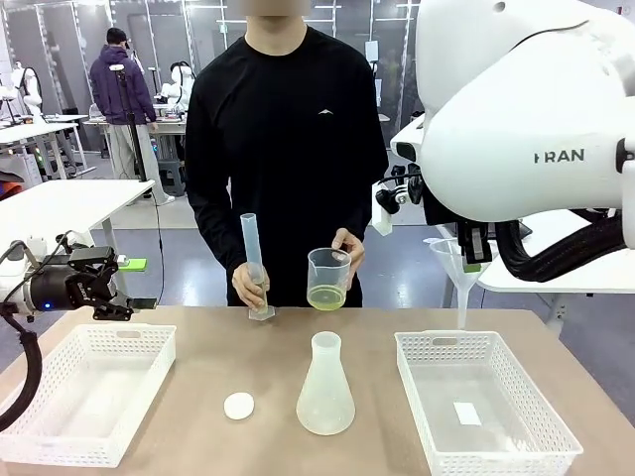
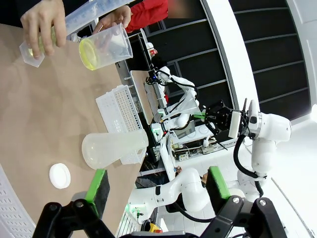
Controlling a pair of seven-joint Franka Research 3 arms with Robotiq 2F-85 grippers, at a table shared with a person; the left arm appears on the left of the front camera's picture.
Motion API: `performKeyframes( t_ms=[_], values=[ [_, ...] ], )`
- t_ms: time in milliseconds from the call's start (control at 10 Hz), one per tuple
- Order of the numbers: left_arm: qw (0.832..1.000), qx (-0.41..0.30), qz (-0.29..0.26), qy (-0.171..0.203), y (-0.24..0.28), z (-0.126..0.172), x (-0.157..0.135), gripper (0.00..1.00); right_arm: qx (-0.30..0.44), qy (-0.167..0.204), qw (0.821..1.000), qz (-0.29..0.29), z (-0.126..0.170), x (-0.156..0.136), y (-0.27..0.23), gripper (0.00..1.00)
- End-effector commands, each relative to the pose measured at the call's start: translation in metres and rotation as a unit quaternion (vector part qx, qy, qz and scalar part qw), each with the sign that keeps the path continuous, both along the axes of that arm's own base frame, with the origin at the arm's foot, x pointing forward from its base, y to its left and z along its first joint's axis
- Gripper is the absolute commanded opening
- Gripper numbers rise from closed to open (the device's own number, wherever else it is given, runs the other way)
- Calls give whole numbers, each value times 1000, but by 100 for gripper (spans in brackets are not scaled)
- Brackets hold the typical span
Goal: Prepare the solutions needed for the experiment.
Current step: Pick up the Plastic Funnel and insert it into the Big flask.
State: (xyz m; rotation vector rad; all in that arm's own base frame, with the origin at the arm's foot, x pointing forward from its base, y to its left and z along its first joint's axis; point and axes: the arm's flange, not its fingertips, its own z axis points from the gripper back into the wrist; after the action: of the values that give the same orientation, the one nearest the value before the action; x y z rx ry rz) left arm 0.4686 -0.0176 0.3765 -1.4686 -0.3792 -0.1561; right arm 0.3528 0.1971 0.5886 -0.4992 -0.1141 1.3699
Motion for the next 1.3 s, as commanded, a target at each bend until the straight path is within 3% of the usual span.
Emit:
performKeyframes(
  t_ms=[0, 500, 800, 1200],
  values=[
    [1000, 3, -3, -2, 1, 2, -2, 100, -19, -11, 999, 28, -8, 3, 18, 4],
    [1000, 3, -3, -2, 1, 2, -2, 100, -7, -83, 987, 134, -1, -9, 93, 4],
    [1000, 3, -3, -2, 1, 2, -2, 100, 42, -82, 974, 207, 3, -20, 121, 4],
    [1000, 3, -3, -2, 1, 2, -2, 100, 53, -101, 968, 225, 5, -41, 132, 4]
  ],
)
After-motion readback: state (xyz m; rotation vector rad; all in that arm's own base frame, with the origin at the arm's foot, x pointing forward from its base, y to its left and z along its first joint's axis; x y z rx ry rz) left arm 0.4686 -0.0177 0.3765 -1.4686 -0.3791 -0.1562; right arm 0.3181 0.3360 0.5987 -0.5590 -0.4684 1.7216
